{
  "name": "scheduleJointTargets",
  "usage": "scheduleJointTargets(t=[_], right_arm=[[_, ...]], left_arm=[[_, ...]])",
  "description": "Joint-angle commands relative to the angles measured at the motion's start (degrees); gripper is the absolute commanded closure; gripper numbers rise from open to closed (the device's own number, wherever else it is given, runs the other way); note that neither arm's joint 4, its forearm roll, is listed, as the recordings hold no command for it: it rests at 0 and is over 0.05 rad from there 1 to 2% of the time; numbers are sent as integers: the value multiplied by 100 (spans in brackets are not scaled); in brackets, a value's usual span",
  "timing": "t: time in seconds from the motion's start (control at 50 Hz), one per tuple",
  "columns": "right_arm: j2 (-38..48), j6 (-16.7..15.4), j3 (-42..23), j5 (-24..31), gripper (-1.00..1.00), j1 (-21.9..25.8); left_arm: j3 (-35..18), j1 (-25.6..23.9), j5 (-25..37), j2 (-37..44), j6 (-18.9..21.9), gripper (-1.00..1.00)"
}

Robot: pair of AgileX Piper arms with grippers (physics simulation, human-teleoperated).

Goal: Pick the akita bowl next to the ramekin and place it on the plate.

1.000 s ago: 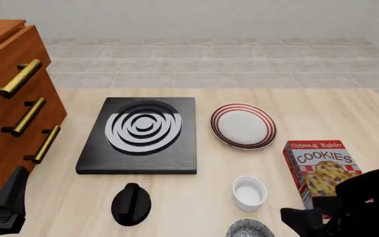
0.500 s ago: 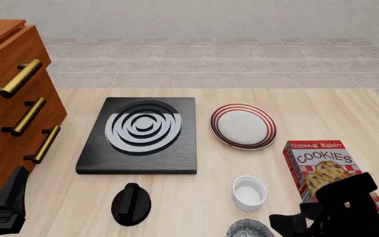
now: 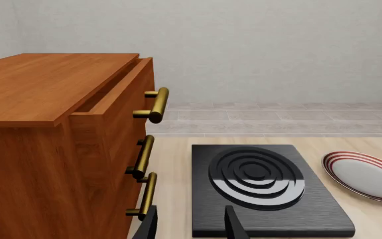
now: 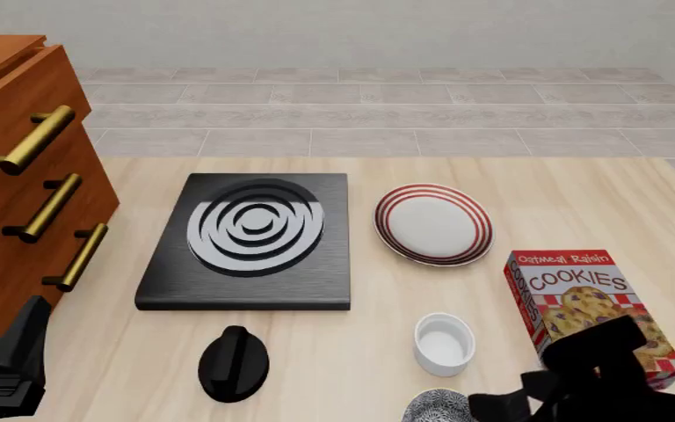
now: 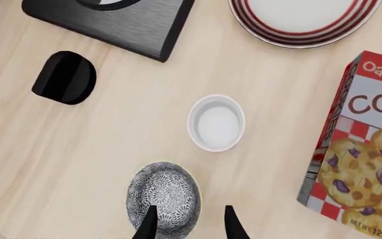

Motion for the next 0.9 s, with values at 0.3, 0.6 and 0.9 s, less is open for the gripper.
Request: scheduleJointTargets(t=[0.3, 0.6, 0.9], right_arm=[[468, 100, 152, -509, -100, 164], [664, 124, 291, -790, -100, 168], [860, 165, 426, -1066, -100, 208]], left_arm=[[0, 0, 0, 0, 0, -100], [0, 0, 0, 0, 0, -100], [0, 0, 0, 0, 0, -100]])
